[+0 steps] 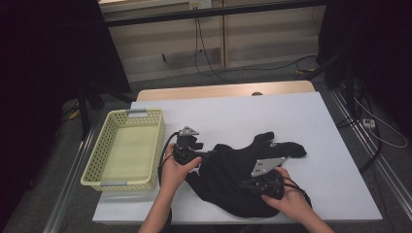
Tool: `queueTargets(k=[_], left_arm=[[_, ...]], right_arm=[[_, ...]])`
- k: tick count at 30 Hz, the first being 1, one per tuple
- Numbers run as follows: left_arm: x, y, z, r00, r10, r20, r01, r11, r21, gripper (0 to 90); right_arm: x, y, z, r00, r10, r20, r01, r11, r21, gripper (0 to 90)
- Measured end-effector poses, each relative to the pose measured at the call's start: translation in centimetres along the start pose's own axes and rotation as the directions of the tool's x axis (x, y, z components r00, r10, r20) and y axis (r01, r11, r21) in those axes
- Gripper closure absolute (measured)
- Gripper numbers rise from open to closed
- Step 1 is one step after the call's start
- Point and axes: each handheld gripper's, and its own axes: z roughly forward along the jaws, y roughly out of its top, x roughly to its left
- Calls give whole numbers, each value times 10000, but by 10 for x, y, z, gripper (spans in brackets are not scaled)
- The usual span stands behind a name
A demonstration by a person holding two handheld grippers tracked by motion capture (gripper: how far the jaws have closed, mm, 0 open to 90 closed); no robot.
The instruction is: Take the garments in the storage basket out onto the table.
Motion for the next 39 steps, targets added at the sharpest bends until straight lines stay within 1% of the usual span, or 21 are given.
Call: queueTargets(k=[1,3,6,8,10,13,15,16,17,18,19,20,23,24,26,27,29,32,35,37,39], left_arm=[[-1,1,4,9999,110,-67,-110,9999,24,347],[-4,5,14,9988,471,-99,-470,9988,130,267],[-5,11,29,9977,679,78,-679,9977,36,208],[-7,12,38,9962,862,158,-863,9963,26,196],[-8,10,46,9958,866,295,-873,9959,218,203],[-11,6,55,9940,950,549,-985,9930,652,296],[-13,4,59,9946,752,721,-814,9929,869,374],[-15,3,60,9941,779,752,-842,9929,845,426],[-17,2,60,9938,932,603,-982,9914,859,453],[-17,2,59,9931,967,669,-1029,9901,958,506],[-17,2,58,9926,805,905,-902,9899,1092,586],[-18,1,57,9924,823,909,-928,9888,1170,666],[-18,0,53,9949,744,686,-832,9873,1357,786],[-16,0,51,9960,762,465,-820,9871,1375,803],[-11,0,43,9978,665,33,-664,9903,1220,812],[-8,-1,37,9967,662,-475,-604,9917,1132,815],[1,-3,25,9978,306,-583,-250,9952,942,817],[10,-8,5,9961,-72,-881,135,9974,711,816],[13,-14,-11,9941,-419,-1001,464,9980,437,816],[10,-17,-14,9961,-336,-811,393,9968,700,812],[7,-20,-13,9972,-326,-669,376,9965,748,801]], right_arm=[[2,-1,-2,9998,-16,-206,17,10000,54,853],[4,-2,-4,9992,-94,-379,97,9999,57,828],[3,-1,-6,9984,41,-555,-39,10000,26,752],[3,0,-7,9997,-94,-205,89,9996,-273,613],[3,2,-8,9998,-173,101,177,9988,-465,545],[0,2,-10,9977,133,660,-73,9959,-905,449],[-3,2,-11,9934,312,1104,-188,9935,-1119,420],[-4,2,-11,9922,367,1193,-229,9931,-1148,420],[-5,2,-11,9911,398,1268,-249,9928,-1172,418],[-5,3,-11,9898,437,1359,-271,9922,-1214,418],[-6,3,-10,9882,461,1458,-273,9914,-1283,418],[-6,4,-10,9874,477,1509,-280,9911,-1302,418],[-6,6,-6,9847,442,1685,-225,9915,-1284,414],[-7,7,-6,9842,455,1712,-238,9917,-1267,408],[-7,8,-4,9835,459,1748,-242,9919,-1244,397],[-8,8,-3,9836,419,1753,-204,9922,-1226,396],[-9,10,-1,9828,428,1796,-207,9922,-1231,392],[-11,14,2,9819,425,1848,-182,9912,-1310,371],[-13,19,6,9803,418,1929,-157,9907,-1351,353],[-14,23,11,9798,369,1964,-108,9911,-1326,349],[-15,27,17,9805,160,1960,64,9936,-1131,350]])
